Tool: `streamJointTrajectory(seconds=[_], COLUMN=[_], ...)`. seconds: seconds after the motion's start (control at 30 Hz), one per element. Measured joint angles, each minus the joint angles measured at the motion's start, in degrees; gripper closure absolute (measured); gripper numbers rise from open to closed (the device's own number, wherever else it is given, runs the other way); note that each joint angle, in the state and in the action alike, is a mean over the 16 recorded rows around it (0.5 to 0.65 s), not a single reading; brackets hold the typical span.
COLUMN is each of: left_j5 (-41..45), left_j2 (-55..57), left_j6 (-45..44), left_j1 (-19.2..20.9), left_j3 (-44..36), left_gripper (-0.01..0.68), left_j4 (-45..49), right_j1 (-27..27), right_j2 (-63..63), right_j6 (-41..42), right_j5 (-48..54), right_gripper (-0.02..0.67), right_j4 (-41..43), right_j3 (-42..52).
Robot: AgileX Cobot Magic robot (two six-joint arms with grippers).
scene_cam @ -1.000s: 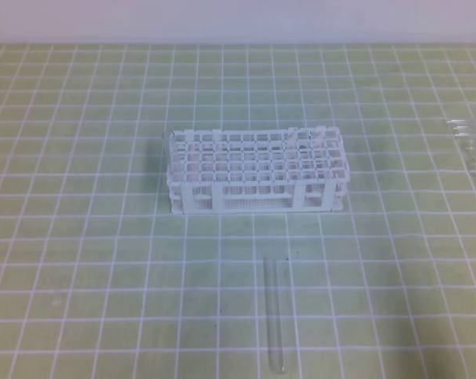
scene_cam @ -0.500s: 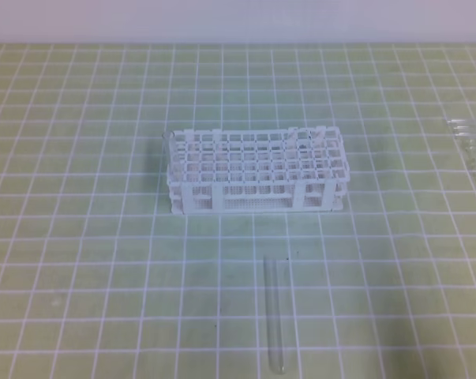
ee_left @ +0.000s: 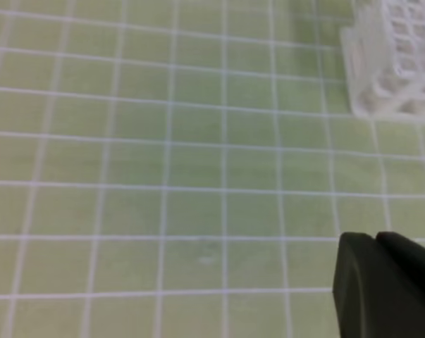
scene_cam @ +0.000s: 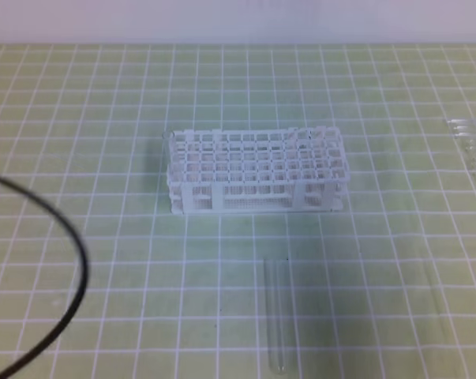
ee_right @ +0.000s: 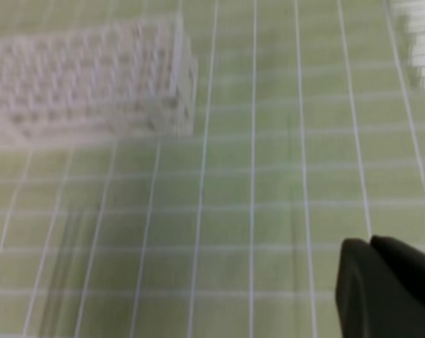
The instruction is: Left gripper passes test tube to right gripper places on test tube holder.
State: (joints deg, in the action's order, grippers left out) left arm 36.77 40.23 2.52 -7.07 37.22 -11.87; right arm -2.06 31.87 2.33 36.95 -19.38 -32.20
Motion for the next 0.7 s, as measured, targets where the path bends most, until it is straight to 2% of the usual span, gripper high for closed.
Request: streamJointTrajectory(seconds=[0.13, 0.3, 0.57, 0.7], left_j5=[3.06, 1.58, -0.78, 0.36], left_j2=[8.32, 17.52, 31.87, 38.87], left_j6=[-6.53, -7.64, 4.24, 9.3], left_j1=[-3.51, -12.07, -29.53, -35.96], left_j3=[4.33, 7.33, 14.07, 19.05], left_gripper=[0.672, 0.672, 0.672, 0.672], left_j4=[-6.81, -11.6, -4.71, -0.95], right_j1=[0.0, 0.0, 0.0, 0.0], right_j2=[5.54, 9.34, 10.89, 10.9], right_j6=[0.02, 0.1, 0.27, 0.55], right_j5=[5.61, 8.61, 9.67, 10.37], right_gripper=[0.665, 0.665, 0.665, 0.665], right_j4=[2.12, 2.79, 3.45, 3.89], right_j3=[-4.09, -6.08, -6.24, -6.21])
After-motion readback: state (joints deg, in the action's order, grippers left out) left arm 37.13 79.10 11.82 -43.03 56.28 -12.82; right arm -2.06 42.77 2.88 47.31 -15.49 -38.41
